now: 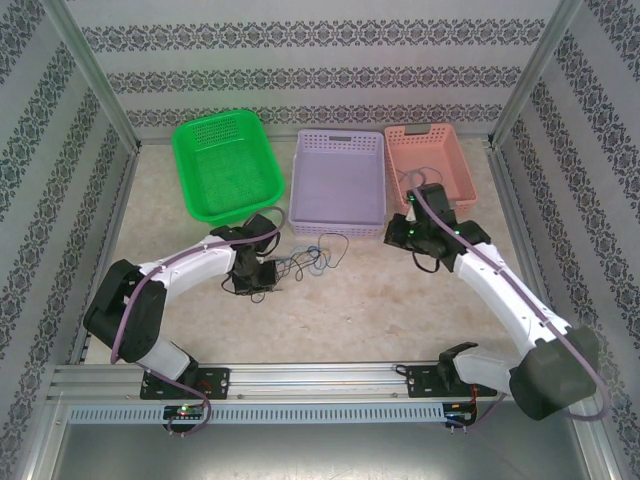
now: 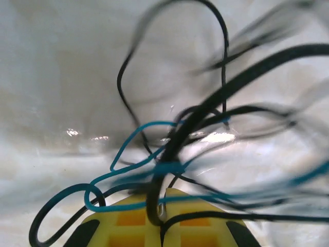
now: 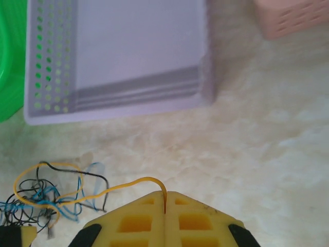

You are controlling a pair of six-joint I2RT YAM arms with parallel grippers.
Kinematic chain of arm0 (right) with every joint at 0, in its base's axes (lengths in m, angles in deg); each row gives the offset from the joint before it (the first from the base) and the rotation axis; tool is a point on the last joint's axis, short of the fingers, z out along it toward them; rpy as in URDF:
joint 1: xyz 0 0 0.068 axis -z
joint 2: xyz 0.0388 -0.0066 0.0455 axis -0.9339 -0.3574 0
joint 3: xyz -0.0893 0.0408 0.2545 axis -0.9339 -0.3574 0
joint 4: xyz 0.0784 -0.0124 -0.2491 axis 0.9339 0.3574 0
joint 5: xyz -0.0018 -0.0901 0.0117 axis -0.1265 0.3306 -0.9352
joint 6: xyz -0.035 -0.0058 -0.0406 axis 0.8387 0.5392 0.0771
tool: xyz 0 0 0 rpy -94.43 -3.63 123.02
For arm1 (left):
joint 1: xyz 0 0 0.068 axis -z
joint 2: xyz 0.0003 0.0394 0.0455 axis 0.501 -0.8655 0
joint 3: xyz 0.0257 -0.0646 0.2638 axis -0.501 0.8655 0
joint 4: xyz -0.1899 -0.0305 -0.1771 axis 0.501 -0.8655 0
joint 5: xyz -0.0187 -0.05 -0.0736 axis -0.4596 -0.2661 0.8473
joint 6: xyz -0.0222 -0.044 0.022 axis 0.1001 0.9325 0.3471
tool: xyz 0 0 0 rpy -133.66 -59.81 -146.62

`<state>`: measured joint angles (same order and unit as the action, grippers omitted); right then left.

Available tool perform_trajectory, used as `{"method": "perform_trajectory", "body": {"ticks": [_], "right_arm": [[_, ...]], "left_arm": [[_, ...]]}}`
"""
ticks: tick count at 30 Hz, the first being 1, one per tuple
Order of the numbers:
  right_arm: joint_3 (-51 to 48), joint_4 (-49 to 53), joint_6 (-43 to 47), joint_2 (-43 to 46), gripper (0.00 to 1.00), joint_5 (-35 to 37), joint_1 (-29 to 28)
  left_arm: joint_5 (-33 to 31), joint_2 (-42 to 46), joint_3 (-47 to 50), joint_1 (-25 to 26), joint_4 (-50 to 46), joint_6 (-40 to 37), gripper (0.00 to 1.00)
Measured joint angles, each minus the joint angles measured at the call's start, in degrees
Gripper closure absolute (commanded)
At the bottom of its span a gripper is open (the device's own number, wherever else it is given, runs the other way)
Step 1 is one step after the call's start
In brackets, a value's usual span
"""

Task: Untangle the cables

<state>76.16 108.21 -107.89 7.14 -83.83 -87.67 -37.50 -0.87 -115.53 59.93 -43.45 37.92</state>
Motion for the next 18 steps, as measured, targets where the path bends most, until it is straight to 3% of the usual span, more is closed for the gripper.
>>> {"method": "perform_trajectory", "body": {"ticks": [8, 18], "right_arm": [[3.5, 5.8, 2.2, 0.7, 1.00, 1.9, 3.5], [4.6, 10.5, 3.5, 3.8, 1.00, 7.7, 10.6]], "left_arm": [[-3.0, -1.6, -2.2, -1.1, -1.9, 0.1, 1.00], [-5.6, -0.9, -1.2, -8.1, -4.2, 0.3, 1.00]]}}
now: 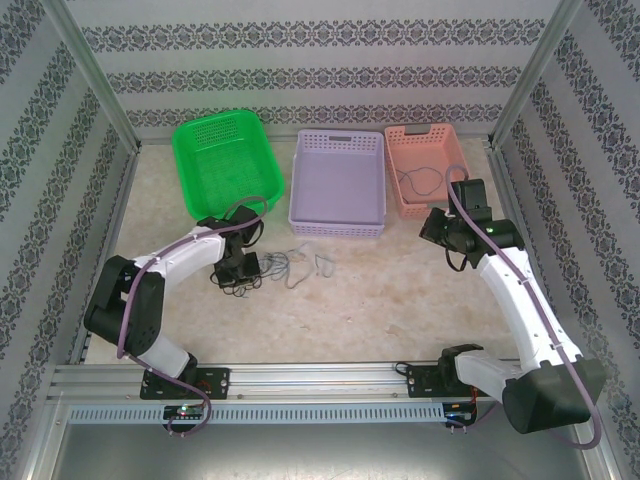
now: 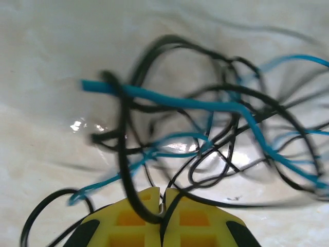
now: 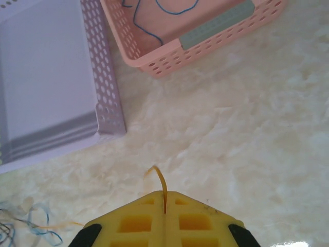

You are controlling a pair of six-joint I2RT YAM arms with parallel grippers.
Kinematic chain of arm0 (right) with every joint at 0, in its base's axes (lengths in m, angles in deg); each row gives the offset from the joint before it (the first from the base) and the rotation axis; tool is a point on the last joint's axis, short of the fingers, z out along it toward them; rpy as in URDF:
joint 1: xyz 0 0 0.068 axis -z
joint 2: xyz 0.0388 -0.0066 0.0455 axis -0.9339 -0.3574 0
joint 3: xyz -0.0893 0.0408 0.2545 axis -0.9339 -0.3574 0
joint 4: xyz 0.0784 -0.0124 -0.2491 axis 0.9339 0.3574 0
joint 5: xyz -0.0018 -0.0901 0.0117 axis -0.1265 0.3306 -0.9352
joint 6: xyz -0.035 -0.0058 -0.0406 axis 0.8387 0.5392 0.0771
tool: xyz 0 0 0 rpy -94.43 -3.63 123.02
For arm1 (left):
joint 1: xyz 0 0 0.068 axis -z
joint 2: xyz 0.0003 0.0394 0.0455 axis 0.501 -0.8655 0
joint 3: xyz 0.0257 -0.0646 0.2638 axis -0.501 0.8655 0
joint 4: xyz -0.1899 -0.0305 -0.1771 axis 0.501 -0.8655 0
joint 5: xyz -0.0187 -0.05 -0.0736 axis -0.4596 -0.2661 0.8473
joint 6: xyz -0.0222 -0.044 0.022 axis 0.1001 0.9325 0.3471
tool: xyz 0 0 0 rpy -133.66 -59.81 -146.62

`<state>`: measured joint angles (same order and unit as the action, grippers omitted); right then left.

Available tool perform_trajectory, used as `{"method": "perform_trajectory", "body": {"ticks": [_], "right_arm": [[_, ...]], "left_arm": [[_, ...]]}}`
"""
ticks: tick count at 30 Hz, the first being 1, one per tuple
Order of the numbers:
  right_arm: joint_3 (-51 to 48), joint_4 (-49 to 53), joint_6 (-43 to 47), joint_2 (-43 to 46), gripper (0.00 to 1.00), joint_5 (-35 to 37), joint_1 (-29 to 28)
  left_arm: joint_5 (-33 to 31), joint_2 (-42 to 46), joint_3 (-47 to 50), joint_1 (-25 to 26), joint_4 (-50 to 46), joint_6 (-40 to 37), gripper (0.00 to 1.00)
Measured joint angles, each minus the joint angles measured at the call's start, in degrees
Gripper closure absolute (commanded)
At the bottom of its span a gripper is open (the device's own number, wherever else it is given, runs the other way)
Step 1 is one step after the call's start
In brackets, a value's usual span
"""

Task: Untangle the cables

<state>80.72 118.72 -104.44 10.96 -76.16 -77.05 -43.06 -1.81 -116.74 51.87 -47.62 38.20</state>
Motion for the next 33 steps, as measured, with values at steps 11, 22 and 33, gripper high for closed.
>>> {"method": "perform_trajectory", "body": {"ticks": [11, 22, 33], "right_arm": [[4.3, 1.0, 2.2, 0.3, 1.00, 2.6, -3.3], [12.2, 1.0, 4.8, 1.3, 1.00, 2.7, -15.3], [15.2, -7.9, 5.1, 1.9, 1.00, -11.4, -26.4]], "left_arm": [[2.1, 0.1, -0.4, -0.5, 0.0, 0.0, 0.85], [8.9, 6.6, -8.8, 1.5, 1.0, 8.4, 0.43], [14.7, 8.6, -13.7, 1.8, 3.6, 21.8, 0.41]]}}
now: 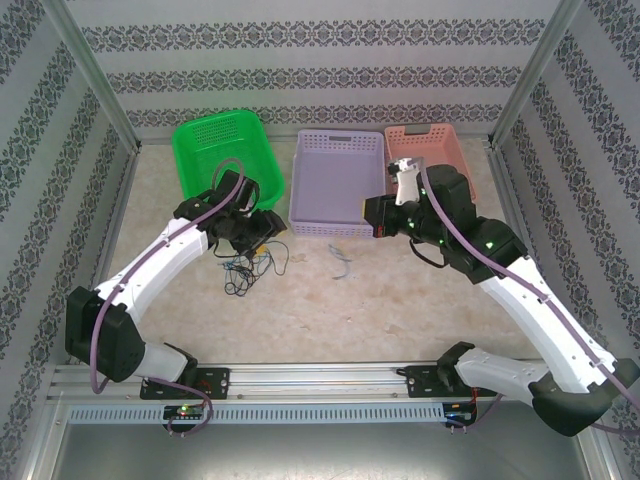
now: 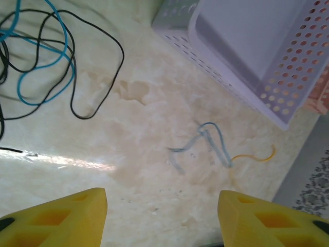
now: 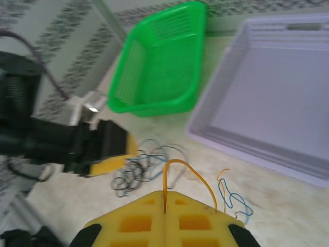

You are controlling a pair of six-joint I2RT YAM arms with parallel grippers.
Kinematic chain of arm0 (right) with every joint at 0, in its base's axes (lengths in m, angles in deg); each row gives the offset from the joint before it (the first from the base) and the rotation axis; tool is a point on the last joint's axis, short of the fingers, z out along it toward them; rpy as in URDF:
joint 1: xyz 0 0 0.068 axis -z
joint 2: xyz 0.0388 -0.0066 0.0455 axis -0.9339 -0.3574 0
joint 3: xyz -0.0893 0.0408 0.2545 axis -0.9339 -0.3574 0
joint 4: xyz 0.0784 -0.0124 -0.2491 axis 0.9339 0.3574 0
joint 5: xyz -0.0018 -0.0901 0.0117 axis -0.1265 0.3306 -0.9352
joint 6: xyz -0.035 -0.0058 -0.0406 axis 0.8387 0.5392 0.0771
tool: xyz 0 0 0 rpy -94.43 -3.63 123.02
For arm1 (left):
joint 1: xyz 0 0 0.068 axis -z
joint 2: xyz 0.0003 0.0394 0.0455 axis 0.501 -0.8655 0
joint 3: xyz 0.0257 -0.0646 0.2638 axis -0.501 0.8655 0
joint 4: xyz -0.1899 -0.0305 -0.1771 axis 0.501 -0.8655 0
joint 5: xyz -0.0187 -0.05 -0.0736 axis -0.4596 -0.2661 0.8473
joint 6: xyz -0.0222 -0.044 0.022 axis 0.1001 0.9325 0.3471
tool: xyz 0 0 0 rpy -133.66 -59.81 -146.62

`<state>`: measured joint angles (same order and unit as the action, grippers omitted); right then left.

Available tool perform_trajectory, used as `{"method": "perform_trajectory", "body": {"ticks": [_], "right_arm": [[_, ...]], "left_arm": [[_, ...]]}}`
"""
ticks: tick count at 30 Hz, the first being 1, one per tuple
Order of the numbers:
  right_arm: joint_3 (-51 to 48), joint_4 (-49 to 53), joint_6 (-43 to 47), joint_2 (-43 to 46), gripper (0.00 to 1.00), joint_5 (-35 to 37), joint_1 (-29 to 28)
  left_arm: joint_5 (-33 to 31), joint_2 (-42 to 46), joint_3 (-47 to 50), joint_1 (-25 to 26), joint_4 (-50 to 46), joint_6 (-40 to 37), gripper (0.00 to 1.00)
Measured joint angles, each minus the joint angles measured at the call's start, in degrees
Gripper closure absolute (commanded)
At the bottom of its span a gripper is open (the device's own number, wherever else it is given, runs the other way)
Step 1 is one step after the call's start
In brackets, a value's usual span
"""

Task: Untangle the cables

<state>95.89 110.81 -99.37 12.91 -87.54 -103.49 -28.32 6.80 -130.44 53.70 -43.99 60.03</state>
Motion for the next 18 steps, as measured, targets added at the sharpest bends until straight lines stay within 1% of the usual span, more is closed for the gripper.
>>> {"method": "perform_trajectory", "body": {"ticks": [4, 5, 9, 14, 18], "right_arm": [[-2.6, -4.2, -1.9, -0.1, 1.00, -4.0, -0.3], [-4.0, -5.2, -2.3, -0.2, 1.00, -5.2, -0.3], [-9.9, -5.6, -3.0, -1.7, 1.00, -8.6, -0.2], [-18.6, -2.8, -4.0, -2.3, 1.00, -9.0, 1.9], [-22.7, -0.8, -4.5, -2.3, 1.00, -9.0, 3.7]], "left_arm": [[1.8, 1.0, 2.9, 0.2, 2.6, 6.6, 0.41], [2.0, 1.4, 4.1, 0.4, 3.3, 8.2, 0.38], [2.1, 2.4, 8.9, 3.3, 5.3, 15.6, 0.34], [1.1, 1.7, 10.6, 7.8, 6.3, 22.0, 0.33], [-0.1, -0.8, 10.7, 10.6, 7.3, 25.6, 0.33]]}}
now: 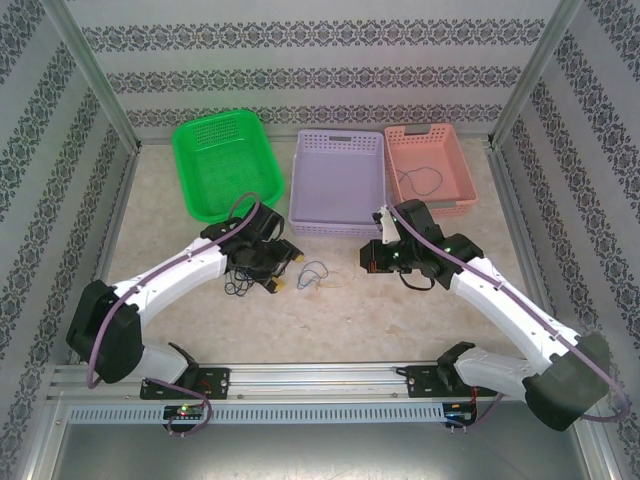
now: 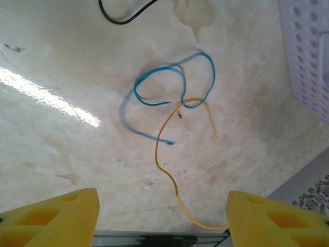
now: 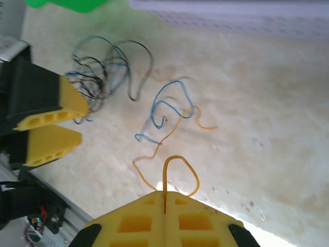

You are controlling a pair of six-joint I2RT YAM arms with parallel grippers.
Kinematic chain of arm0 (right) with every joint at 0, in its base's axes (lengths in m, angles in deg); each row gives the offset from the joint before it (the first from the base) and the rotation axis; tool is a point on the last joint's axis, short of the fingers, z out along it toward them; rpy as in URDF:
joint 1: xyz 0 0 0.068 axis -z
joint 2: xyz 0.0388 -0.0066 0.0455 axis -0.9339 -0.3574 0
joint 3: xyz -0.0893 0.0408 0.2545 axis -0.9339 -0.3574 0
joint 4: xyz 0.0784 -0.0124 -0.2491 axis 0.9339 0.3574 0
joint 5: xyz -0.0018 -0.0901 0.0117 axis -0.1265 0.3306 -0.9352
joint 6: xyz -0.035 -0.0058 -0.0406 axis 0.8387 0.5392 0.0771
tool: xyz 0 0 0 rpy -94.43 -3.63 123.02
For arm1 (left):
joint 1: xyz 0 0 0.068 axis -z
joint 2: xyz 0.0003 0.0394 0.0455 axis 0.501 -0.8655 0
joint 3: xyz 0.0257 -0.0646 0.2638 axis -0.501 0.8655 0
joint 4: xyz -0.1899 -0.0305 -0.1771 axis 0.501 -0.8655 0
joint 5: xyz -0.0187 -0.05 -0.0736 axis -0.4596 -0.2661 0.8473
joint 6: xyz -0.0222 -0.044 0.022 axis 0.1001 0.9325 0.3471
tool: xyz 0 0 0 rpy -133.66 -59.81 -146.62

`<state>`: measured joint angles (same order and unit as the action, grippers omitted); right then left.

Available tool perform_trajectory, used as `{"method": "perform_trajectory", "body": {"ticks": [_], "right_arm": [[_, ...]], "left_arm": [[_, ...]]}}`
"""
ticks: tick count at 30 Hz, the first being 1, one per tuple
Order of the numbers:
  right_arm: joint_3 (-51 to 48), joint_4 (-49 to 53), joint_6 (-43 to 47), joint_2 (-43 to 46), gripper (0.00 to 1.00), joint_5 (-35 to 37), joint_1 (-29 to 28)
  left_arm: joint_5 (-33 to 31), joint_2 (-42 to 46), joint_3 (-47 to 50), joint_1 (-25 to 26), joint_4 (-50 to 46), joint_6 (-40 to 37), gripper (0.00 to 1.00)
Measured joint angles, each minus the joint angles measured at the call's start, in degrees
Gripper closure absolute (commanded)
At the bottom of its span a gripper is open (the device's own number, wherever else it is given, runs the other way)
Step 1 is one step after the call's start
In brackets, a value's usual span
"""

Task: Untangle the cables

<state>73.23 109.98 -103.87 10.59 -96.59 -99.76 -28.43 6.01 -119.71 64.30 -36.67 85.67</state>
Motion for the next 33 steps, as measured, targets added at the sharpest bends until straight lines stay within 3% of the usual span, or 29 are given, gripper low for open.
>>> {"method": "perform_trajectory", "body": {"ticks": [6, 14, 20, 27, 30, 33], "right_arm": [[-0.4, 1.5, -0.2, -0.8, 1.00, 0.0, 0.2], [-0.8, 3.7, 0.3, -1.0, 1.00, 0.3, 0.6], [-0.8, 4.7, 0.5, -0.7, 1.00, 0.5, 1.7], [-0.8, 5.0, 0.5, 0.0, 1.00, 0.5, 2.1], [-0.9, 5.2, 0.5, 0.5, 1.00, 0.5, 2.4], [-1.1, 5.6, 0.5, 1.3, 1.00, 0.5, 2.8]], "left_arm": [[-0.7, -6.5, -1.3, 1.0, 2.4, 2.5, 0.37], [-1.3, -17.1, -10.3, 4.0, -0.5, -7.6, 0.48], [-2.8, -23.7, -12.9, 5.9, -4.8, -17.1, 0.44], [-3.1, -26.8, -14.1, 8.0, -6.2, -19.7, 0.40], [-3.7, -27.7, -14.1, 8.1, -6.1, -19.5, 0.54], [-5.3, -28.0, -14.0, 8.1, -6.9, -19.3, 0.79]]}}
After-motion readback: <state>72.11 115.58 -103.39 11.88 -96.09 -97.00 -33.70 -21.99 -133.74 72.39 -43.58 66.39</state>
